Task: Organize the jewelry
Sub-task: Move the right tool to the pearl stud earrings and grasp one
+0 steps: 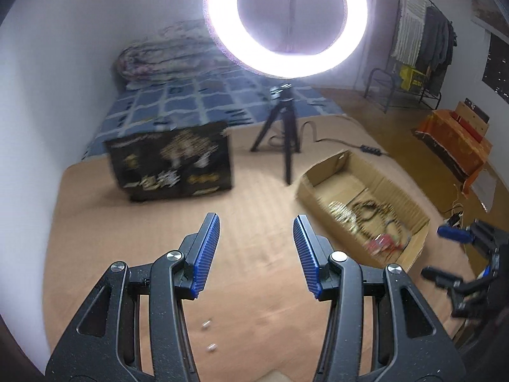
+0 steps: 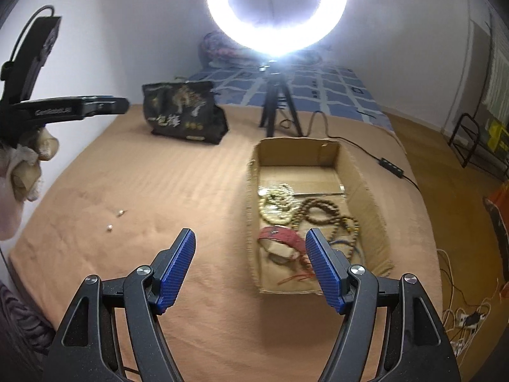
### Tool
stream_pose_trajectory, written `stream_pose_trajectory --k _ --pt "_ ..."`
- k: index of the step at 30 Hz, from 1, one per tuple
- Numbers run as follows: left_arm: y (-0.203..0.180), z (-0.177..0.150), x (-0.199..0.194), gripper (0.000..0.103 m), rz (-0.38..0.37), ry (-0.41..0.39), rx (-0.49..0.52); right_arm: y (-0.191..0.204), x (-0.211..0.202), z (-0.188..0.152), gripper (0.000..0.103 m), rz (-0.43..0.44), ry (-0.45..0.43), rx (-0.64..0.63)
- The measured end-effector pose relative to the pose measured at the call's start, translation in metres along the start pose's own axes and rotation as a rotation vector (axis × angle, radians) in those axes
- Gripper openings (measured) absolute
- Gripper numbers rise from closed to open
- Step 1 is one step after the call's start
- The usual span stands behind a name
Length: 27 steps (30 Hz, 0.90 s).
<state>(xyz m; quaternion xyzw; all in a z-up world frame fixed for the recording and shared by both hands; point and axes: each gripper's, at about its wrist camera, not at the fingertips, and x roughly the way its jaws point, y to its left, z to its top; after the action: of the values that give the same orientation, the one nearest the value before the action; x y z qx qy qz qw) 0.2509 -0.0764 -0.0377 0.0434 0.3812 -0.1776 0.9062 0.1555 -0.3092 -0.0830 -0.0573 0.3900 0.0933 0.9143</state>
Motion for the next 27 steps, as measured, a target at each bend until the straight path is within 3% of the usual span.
stream_pose_trajectory --k 11,21,25,27 --pt "0.099 -0.070 -0.006 0.049 0.073 0.071 -0.147 0.079 0.027 -0.004 0.072 0.088 0.033 -0.130" --pt "0.134 -0.099 -0.002 0.049 0.070 0.081 -0.198 0.163 0.080 -0.024 0.071 0.205 0.060 -0.087" --pt "0.145 -0.107 -0.001 0.049 0.065 0.086 -0.222 0.196 0.104 -0.031 0.047 0.207 0.089 -0.143" --pt "0.149 -0.109 -0.002 0.049 0.057 0.082 -0.237 0.208 0.114 -0.035 0.043 0.205 0.105 -0.169"
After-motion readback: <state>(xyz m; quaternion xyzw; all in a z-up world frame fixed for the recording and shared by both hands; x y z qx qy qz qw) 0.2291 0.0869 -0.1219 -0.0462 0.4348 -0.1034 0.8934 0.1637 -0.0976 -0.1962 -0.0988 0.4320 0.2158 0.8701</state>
